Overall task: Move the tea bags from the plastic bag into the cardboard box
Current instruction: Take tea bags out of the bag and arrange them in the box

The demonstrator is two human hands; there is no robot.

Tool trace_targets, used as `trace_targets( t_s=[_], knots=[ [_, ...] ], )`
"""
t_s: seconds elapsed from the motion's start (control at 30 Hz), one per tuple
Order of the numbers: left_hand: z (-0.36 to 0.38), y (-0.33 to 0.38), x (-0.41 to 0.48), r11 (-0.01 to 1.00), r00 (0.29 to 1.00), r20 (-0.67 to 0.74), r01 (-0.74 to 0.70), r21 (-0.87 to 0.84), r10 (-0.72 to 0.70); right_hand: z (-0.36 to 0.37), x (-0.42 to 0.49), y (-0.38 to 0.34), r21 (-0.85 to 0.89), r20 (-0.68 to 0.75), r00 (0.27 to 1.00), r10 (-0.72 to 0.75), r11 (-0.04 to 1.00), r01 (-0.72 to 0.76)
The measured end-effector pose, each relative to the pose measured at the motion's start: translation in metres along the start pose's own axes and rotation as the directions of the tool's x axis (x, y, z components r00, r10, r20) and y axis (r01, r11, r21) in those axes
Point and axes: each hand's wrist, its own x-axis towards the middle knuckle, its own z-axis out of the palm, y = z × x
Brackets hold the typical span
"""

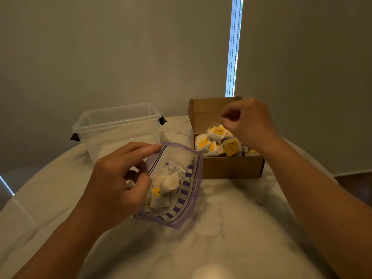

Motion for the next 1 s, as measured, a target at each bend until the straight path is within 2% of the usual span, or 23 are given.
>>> trace_targets(
  t_s=[0.13, 0.27, 0.33, 0.43, 0.5, 0.53, 0.6, 0.73, 0.83, 1.0],
  knots=[
    [0.002, 0.001, 0.0, 1.0, 1.0, 0.005, -0.003, 0.007, 0.003, -0.018, -0.037, -0.033, 0.273, 0.185, 0.982, -0.041, 0.962, -0.012],
    [0.003, 0.003, 0.0, 1.0, 1.0, 0.002, -0.006, 0.013, 0.006, -0.022, -0.063, -0.065, 0.426, 0.394, 0.897, -0.201, 0.905, 0.016],
    [0.003, 0.004, 0.0, 1.0, 1.0, 0.004, -0.012, 0.019, 0.012, -0.014, -0.073, -0.078, 0.394, 0.44, 0.845, -0.305, 0.911, 0.123],
    [0.003, 0.004, 0.001, 1.0, 1.0, 0.001, -0.014, 0.013, 0.014, 0.006, -0.081, -0.094, 0.213, 0.531, 0.719, -0.448, 0.892, 0.399],
    [0.003, 0.004, 0.001, 1.0, 1.0, 0.001, -0.021, 0.008, 0.021, 0.022, -0.08, -0.099, 0.033, 0.645, 0.626, -0.439, 0.834, 0.551],
    [0.003, 0.004, 0.001, 1.0, 1.0, 0.0, -0.024, 0.007, 0.024, 0.028, -0.08, -0.1, -0.031, 0.674, 0.602, -0.429, 0.797, 0.604],
    [0.003, 0.004, 0.001, 1.0, 1.0, -0.002, -0.025, 0.005, 0.025, 0.035, -0.08, -0.102, -0.109, 0.696, 0.593, -0.405, 0.756, 0.645],
    [0.003, 0.004, 0.0, 1.0, 1.0, -0.009, -0.026, 0.006, 0.026, 0.043, -0.084, -0.108, -0.175, 0.703, 0.625, -0.339, 0.769, 0.615],
    [0.004, 0.003, 0.0, 1.0, 1.0, -0.011, -0.023, 0.008, 0.023, 0.047, -0.085, -0.11, -0.19, 0.703, 0.64, -0.308, 0.787, 0.587],
    [0.003, 0.002, 0.0, 1.0, 1.0, -0.019, -0.021, 0.008, 0.021, 0.044, -0.083, -0.102, -0.148, 0.616, 0.703, -0.356, 0.824, 0.547]
  ],
)
